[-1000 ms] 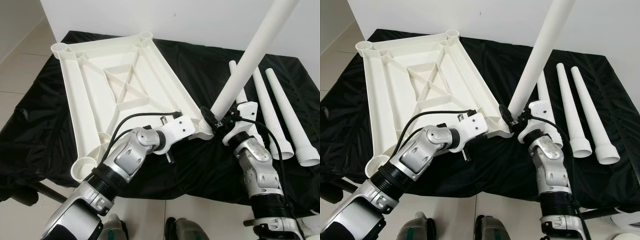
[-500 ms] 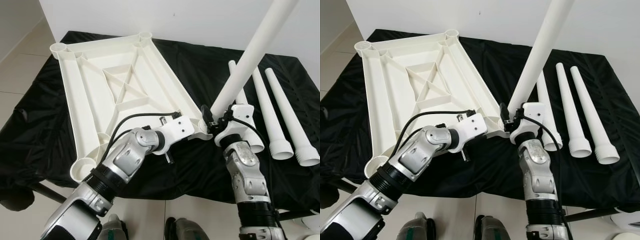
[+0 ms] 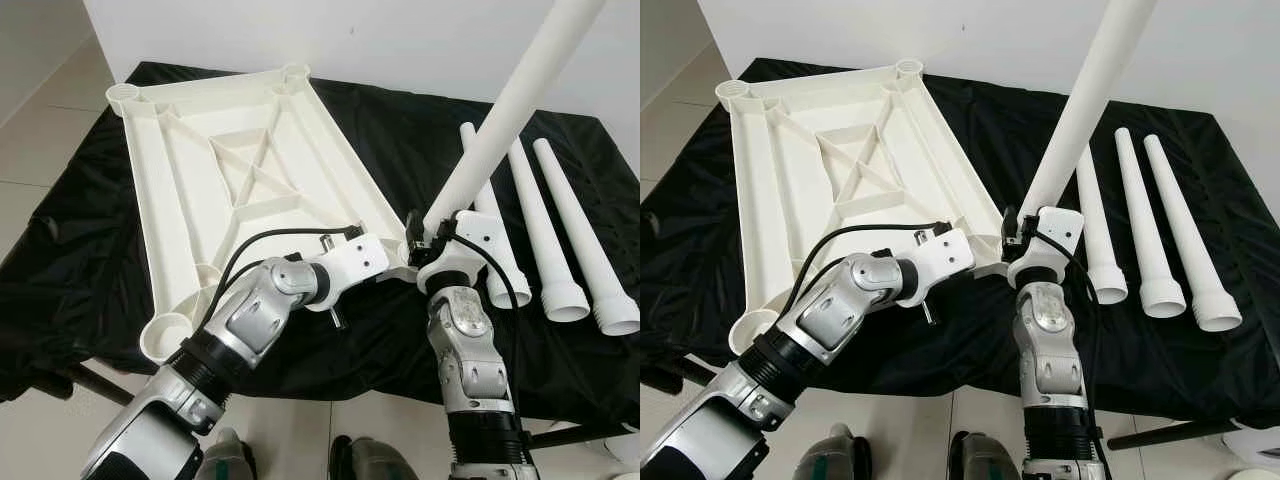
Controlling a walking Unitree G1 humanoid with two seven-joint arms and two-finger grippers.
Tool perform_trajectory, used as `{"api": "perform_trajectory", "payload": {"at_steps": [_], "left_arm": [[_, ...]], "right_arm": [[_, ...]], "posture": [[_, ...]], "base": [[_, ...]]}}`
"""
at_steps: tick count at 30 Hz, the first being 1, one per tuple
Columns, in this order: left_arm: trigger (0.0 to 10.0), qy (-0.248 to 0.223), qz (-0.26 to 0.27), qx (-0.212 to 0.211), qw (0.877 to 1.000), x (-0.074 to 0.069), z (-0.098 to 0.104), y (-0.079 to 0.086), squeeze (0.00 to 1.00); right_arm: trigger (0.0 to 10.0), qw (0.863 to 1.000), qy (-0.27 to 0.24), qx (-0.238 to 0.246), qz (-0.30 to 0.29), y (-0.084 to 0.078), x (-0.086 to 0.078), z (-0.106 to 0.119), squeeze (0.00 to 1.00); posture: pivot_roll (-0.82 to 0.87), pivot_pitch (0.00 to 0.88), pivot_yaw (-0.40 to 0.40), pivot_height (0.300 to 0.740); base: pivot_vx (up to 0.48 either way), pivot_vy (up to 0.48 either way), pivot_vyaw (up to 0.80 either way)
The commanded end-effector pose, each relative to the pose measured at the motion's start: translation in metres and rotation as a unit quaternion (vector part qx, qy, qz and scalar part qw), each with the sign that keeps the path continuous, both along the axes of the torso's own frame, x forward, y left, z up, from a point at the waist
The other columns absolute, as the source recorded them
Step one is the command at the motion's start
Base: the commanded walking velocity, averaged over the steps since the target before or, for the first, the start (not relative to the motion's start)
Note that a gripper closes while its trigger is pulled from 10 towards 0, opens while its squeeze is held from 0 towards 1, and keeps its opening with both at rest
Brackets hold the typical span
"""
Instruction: Building children table
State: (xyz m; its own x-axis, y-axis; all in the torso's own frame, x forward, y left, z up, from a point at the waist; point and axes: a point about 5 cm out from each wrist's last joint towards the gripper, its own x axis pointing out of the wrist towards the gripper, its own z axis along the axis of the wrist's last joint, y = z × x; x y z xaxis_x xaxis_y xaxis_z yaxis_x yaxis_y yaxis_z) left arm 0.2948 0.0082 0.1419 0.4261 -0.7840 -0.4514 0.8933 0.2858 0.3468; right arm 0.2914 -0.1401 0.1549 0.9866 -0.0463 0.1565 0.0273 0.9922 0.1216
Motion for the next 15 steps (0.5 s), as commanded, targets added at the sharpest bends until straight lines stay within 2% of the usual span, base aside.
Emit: {"api": "perform_trajectory", "payload": {"at_steps": [1, 5, 14, 15], "left_arm": [[10.0, -0.009, 0.010, 0.013, 1.000, 0.000, -0.004, 0.001, 0.00], [10.0, -0.009, 0.009, 0.013, 1.000, 0.000, -0.004, 0.000, 0.00], [10.0, -0.009, 0.011, 0.011, 1.000, 0.000, -0.004, 0.000, 0.00], [10.0, -0.009, 0.012, 0.011, 1.000, 0.000, -0.004, 0.000, 0.00]], "right_arm": [[10.0, 0.999, -0.028, 0.030, 0.020, 0.014, -0.002, 0.012, 1.00], [10.0, 0.999, -0.030, 0.029, 0.023, 0.014, -0.002, 0.013, 1.00], [10.0, 0.998, -0.038, 0.010, 0.052, 0.002, 0.004, 0.016, 1.00], [10.0, 0.997, -0.035, 0.006, 0.064, -0.001, 0.005, 0.015, 0.20]], "posture": [[-0.04, 0.000, -0.048, 0.740], [-0.04, 0.000, -0.048, 0.740], [-0.04, 0.001, -0.055, 0.740], [-0.04, 0.003, -0.056, 0.740]], "base": [[0.000, 0.000, 0.00], [0.000, 0.000, 0.00], [0.000, 0.000, 0.00], [0.000, 0.000, 0.00]]}}
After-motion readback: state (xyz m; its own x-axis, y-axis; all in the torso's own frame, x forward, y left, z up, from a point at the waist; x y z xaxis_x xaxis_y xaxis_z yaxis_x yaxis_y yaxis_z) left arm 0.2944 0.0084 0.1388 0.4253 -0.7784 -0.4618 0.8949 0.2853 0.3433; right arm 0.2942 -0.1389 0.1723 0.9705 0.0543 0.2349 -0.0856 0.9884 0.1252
